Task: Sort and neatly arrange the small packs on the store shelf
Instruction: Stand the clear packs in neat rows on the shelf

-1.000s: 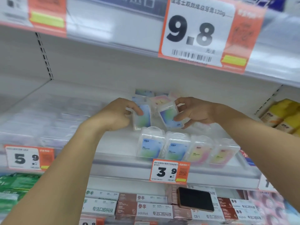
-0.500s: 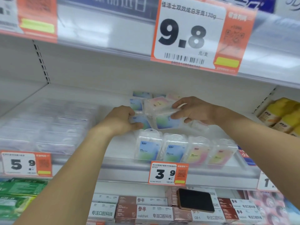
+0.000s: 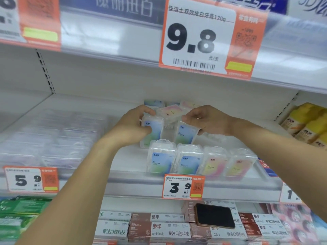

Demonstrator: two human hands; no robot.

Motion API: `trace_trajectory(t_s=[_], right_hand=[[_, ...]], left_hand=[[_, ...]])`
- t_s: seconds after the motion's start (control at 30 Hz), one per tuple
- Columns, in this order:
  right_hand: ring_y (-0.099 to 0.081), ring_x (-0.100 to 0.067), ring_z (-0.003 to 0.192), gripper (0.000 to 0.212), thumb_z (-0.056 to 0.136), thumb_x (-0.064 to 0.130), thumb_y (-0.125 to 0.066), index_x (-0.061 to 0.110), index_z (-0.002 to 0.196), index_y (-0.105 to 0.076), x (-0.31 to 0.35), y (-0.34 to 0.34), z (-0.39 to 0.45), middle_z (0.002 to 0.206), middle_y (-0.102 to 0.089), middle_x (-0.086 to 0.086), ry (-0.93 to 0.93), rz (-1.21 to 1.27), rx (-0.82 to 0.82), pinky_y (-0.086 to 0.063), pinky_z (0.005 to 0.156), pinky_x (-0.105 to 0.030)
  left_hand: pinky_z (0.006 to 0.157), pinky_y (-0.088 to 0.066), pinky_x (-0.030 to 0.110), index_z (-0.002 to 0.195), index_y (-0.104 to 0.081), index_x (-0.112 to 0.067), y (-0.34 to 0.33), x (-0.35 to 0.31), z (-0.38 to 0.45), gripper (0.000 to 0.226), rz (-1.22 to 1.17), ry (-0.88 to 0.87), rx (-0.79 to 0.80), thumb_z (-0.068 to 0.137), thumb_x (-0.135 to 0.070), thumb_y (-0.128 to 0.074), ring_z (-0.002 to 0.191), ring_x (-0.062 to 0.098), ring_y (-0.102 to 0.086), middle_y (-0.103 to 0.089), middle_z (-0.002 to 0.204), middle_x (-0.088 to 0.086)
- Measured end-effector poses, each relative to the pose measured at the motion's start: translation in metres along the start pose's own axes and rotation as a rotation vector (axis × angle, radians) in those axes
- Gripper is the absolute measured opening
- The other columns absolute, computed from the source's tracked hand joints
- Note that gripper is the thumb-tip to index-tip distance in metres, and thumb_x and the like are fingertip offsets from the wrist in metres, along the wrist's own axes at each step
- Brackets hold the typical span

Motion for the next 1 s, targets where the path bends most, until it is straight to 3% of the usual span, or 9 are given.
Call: trace_trajectory(t_s=[0.1, 0.2, 0.33, 0.43, 0.53, 0.6, 0.7, 0.9, 1.0], right_hand=[[-0.064, -0.025, 0.112, 0.036, 0.099, 0.039, -0.054, 0.014, 0.121, -0.069, -0.003, -0.002, -0.002, 0.121, -0.069, -0.001, -0.056, 0.063, 0.055, -0.059, 0.088, -0.038], [-0.066, -0.024, 0.112, 0.03, 0.101, 0.032, -0.054, 0.015, 0.121, -0.069, -0.004, -0.002, -0.005, 0.116, -0.073, -0.002, -0.091, 0.137, 0.126, -0.059, 0.09, -0.038], [-0.07, -0.019, 0.099, 0.023, 0.099, 0.028, -0.058, 0.017, 0.114, -0.072, -0.004, -0.004, -0.008, 0.099, -0.077, 0.004, -0.104, 0.193, 0.196, -0.057, 0.093, -0.042], [-0.065, -0.013, 0.084, 0.017, 0.098, 0.026, -0.061, 0.016, 0.102, -0.074, -0.002, -0.006, -0.012, 0.08, -0.073, 0.012, -0.083, 0.216, 0.217, -0.058, 0.091, -0.039], [-0.06, -0.011, 0.078, 0.02, 0.096, 0.023, -0.063, 0.008, 0.104, -0.074, 0.002, -0.006, -0.018, 0.072, -0.066, 0.012, -0.08, 0.224, 0.231, -0.058, 0.081, -0.03], [-0.058, -0.014, 0.081, 0.028, 0.095, 0.022, -0.064, -0.001, 0.11, -0.071, 0.005, -0.007, -0.021, 0.081, -0.064, 0.003, -0.097, 0.227, 0.244, -0.057, 0.074, -0.024], [-0.057, -0.016, 0.091, 0.032, 0.094, 0.023, -0.065, -0.001, 0.115, -0.069, 0.006, -0.01, -0.026, 0.101, -0.062, -0.007, -0.113, 0.221, 0.268, -0.055, 0.068, -0.019], [-0.054, -0.011, 0.075, 0.014, 0.093, 0.024, -0.067, 0.014, 0.097, -0.075, 0.008, -0.014, -0.031, 0.076, -0.061, 0.006, -0.119, 0.233, 0.321, -0.051, 0.069, -0.021], [-0.054, -0.012, 0.078, 0.01, 0.091, 0.024, -0.068, 0.017, 0.093, -0.075, 0.008, -0.015, -0.031, 0.08, -0.063, 0.005, -0.117, 0.225, 0.335, -0.05, 0.071, -0.023]], left_hand=[[0.07, -0.047, 0.023, 0.106, -0.063, -0.032, -0.002, -0.002, 0.0, 0.02, -0.081, 0.013, -0.029, 0.088, -0.024, -0.062, 0.094, 0.014, -0.063, -0.062, 0.117, -0.003], [0.082, -0.054, 0.037, 0.099, -0.067, -0.03, 0.0, -0.003, -0.002, 0.016, -0.134, 0.035, -0.061, 0.091, -0.039, -0.058, 0.096, 0.015, -0.065, -0.067, 0.109, -0.004], [0.085, -0.054, 0.037, 0.094, -0.071, -0.026, 0.001, -0.002, -0.004, 0.011, -0.156, 0.055, -0.065, 0.092, -0.029, -0.06, 0.094, 0.015, -0.065, -0.071, 0.102, -0.004], [0.079, -0.052, 0.031, 0.094, -0.074, -0.013, -0.004, -0.001, -0.007, 0.02, -0.187, 0.1, 0.045, 0.093, -0.026, -0.059, 0.086, 0.016, -0.065, -0.073, 0.098, 0.011], [0.074, -0.052, 0.024, 0.092, -0.075, -0.016, -0.007, -0.002, -0.011, 0.019, -0.237, 0.131, 0.112, 0.093, -0.025, -0.059, 0.083, 0.012, -0.068, -0.076, 0.091, 0.0], [0.071, -0.05, 0.021, 0.092, -0.075, -0.018, -0.007, -0.002, -0.014, 0.017, -0.256, 0.14, 0.138, 0.093, -0.024, -0.059, 0.079, 0.008, -0.068, -0.077, 0.089, -0.004], [0.073, -0.05, 0.023, 0.093, -0.075, -0.016, -0.008, -0.004, -0.017, 0.016, -0.283, 0.148, 0.153, 0.092, -0.021, -0.06, 0.08, 0.011, -0.068, -0.077, 0.09, -0.002], [0.072, -0.052, 0.022, 0.097, -0.074, -0.01, -0.011, -0.009, -0.022, 0.017, -0.29, 0.171, 0.191, 0.091, -0.018, -0.06, 0.084, 0.015, -0.067, -0.076, 0.095, 0.003], [0.068, -0.053, 0.018, 0.098, -0.074, -0.009, -0.015, -0.012, -0.024, 0.018, -0.28, 0.161, 0.242, 0.091, -0.018, -0.06, 0.082, 0.013, -0.067, -0.076, 0.095, 0.005]])
Point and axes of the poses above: each hand's wrist, its own z-axis towards the middle knuckle, its own y-axis out of the back of the hand, x = y × z, the point moved 5 cm from there along z, towards the middle knuckle
